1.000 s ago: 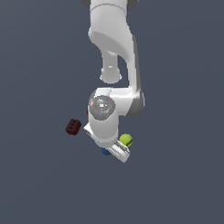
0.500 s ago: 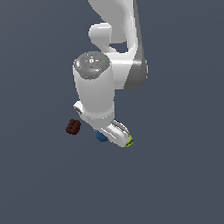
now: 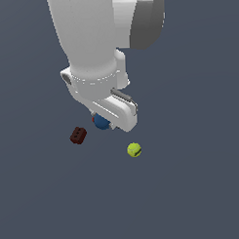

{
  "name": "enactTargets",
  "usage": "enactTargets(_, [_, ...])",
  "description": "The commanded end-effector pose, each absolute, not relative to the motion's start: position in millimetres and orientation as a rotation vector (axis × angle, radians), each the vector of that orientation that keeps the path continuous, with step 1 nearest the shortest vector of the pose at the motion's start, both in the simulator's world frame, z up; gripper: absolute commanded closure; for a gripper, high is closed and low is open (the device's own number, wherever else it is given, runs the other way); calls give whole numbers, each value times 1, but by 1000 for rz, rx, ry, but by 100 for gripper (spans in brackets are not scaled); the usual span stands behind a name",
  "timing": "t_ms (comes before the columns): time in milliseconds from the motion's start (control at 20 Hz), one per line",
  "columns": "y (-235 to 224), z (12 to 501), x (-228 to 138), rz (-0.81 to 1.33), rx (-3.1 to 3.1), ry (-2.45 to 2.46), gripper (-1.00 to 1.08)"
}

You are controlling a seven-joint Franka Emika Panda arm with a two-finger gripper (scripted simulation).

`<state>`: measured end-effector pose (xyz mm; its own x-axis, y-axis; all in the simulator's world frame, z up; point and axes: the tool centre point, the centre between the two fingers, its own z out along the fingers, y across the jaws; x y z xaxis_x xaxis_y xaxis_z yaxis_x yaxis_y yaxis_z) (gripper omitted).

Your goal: Pick up a designated object from a clutter of objects.

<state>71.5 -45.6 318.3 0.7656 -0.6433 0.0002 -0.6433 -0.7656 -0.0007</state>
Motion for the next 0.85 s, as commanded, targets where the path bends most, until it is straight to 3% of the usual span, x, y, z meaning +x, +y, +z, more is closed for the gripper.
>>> enactTargets(0, [-47,344,69,0,-2952,1075,108])
enactTargets(400, [-52,395,65,0,-2953,1074,108])
enactTargets(800, [-53,409,66,0,-2953,1073,108])
